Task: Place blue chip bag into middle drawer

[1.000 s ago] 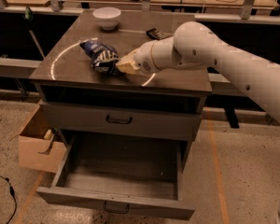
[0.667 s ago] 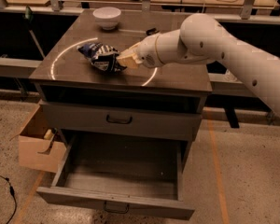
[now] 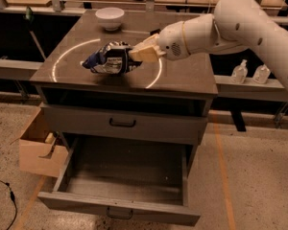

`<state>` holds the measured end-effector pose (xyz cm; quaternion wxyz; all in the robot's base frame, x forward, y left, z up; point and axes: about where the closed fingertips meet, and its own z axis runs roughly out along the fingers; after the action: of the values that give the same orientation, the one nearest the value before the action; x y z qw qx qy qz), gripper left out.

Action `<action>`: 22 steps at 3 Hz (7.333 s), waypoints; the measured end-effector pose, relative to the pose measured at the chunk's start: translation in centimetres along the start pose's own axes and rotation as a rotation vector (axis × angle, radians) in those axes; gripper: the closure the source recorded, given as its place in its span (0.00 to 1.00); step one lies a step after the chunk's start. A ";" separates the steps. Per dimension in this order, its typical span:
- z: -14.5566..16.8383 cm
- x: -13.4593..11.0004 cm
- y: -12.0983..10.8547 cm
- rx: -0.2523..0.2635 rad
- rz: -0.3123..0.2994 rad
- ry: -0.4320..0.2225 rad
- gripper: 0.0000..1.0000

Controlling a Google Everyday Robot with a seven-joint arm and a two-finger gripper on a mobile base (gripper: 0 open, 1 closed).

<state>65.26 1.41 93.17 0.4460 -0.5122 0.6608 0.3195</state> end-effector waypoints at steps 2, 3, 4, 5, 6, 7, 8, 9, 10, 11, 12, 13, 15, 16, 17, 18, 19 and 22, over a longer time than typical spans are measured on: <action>-5.1 -0.5 7.2 -0.222 0.030 -0.050 1.00; -6.8 1.2 9.7 -0.230 0.004 0.019 1.00; -7.7 5.6 12.2 -0.161 -0.079 0.170 1.00; -7.6 9.3 13.6 -0.113 -0.110 0.259 1.00; -7.1 13.0 14.9 -0.030 -0.119 0.357 1.00; -4.9 18.0 16.3 0.022 -0.101 0.422 1.00; -2.2 21.5 16.2 0.042 -0.101 0.421 1.00; 0.9 25.0 16.4 0.021 -0.091 0.403 1.00; 4.0 28.0 16.7 -0.019 -0.090 0.394 0.84; 6.3 29.7 16.8 -0.043 -0.093 0.387 0.61; 8.7 30.8 16.8 -0.042 -0.111 0.401 0.39; 11.1 31.5 16.7 -0.025 -0.129 0.426 0.16; 11.7 31.2 14.9 0.047 -0.123 0.452 0.00; 10.8 30.1 13.9 0.034 -0.046 0.361 0.00; 7.4 28.7 11.5 0.004 0.006 0.233 0.00; 4.0 26.9 10.0 -0.050 0.038 0.140 0.00; 0.6 25.5 10.8 -0.131 0.067 0.110 0.00; -5.7 22.3 18.5 -0.459 0.025 0.132 0.00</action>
Offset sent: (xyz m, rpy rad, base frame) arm -0.1203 -0.0440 0.0319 0.1075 0.1485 0.2651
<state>44.22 -7.30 74.34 0.2697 -0.6117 0.6050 0.4325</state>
